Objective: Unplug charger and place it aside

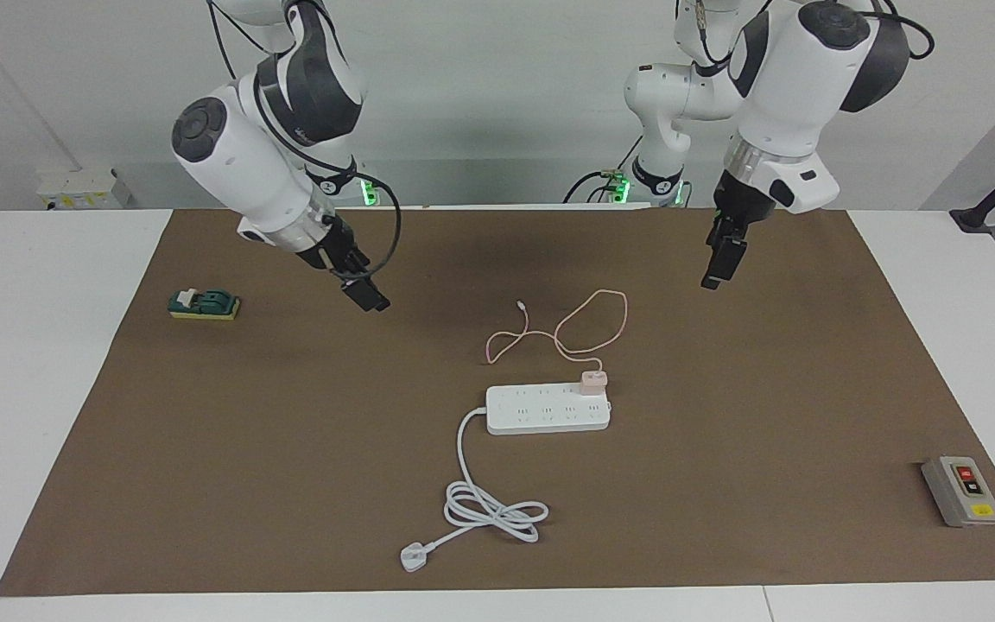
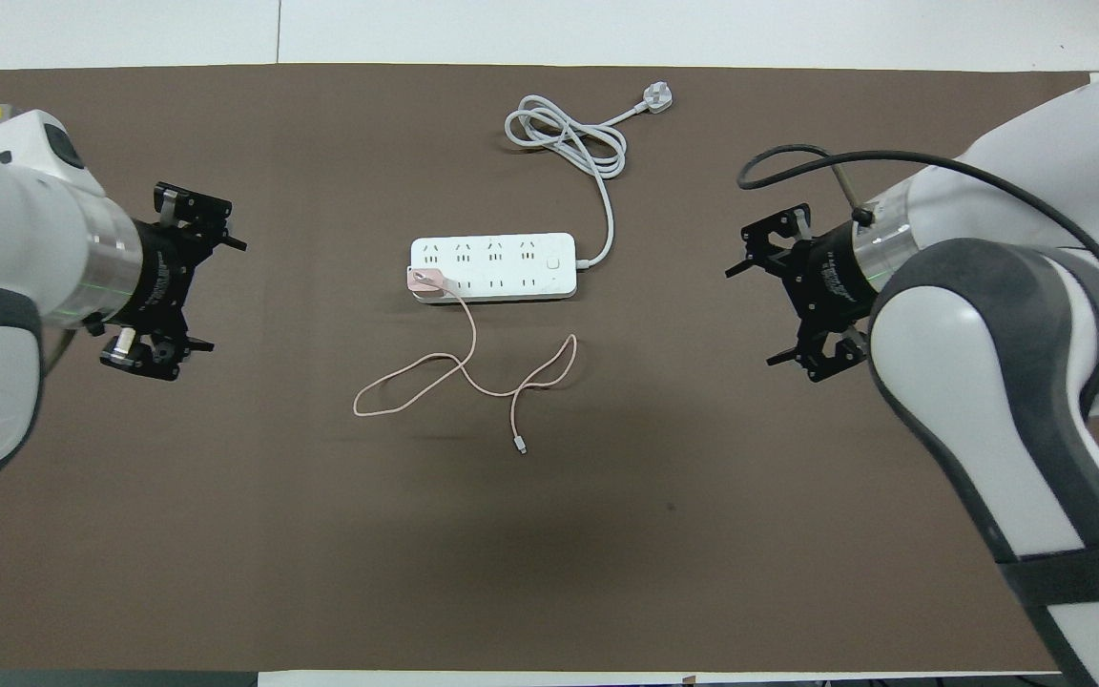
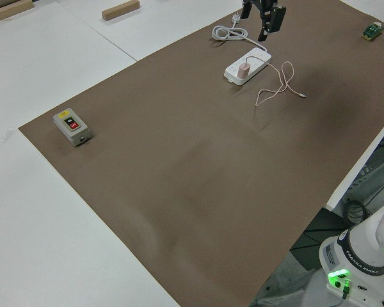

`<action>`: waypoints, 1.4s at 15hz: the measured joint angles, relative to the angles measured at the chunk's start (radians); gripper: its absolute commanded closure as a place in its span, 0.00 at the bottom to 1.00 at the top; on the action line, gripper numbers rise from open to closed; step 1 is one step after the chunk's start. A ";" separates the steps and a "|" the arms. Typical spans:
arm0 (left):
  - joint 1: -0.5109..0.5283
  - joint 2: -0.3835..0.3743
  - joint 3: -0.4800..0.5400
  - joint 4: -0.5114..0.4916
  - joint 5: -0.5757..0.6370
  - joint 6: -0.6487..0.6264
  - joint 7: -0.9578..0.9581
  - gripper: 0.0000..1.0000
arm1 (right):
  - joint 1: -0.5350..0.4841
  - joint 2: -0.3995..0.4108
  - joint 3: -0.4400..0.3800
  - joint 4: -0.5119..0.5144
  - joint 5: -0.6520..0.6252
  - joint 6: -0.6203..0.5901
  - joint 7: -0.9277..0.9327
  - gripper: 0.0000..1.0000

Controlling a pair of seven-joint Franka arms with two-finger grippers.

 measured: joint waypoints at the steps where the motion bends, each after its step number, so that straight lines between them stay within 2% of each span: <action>1: -0.016 0.024 0.000 0.001 0.004 0.008 -0.100 0.00 | 0.015 0.010 0.000 0.000 0.018 0.031 0.039 0.00; 3: -0.035 0.080 0.000 0.012 0.006 0.022 -0.231 0.00 | 0.027 0.035 0.000 -0.001 0.046 0.108 0.117 0.00; 6: -0.062 0.152 0.000 0.022 0.001 0.080 -0.329 0.00 | 0.038 0.084 0.000 -0.004 0.138 0.209 0.153 0.00; 10: -0.094 0.222 -0.001 0.057 -0.019 0.127 -0.374 0.00 | 0.086 0.160 0.001 -0.007 0.166 0.316 0.178 0.00; 14: -0.117 0.283 -0.001 0.085 -0.036 0.157 -0.404 0.00 | 0.128 0.242 0.001 -0.006 0.302 0.443 0.228 0.00; 16: -0.139 0.323 0.000 0.096 -0.037 0.158 -0.442 0.00 | 0.133 0.282 0.001 0.003 0.316 0.472 0.227 0.00; 19: -0.155 0.420 0.000 0.171 -0.036 0.159 -0.507 0.00 | 0.142 0.323 0.005 0.034 0.317 0.472 0.226 0.00; 21: -0.155 0.459 0.002 0.204 -0.036 0.160 -0.514 0.00 | 0.163 0.335 0.008 0.044 0.324 0.473 0.225 0.00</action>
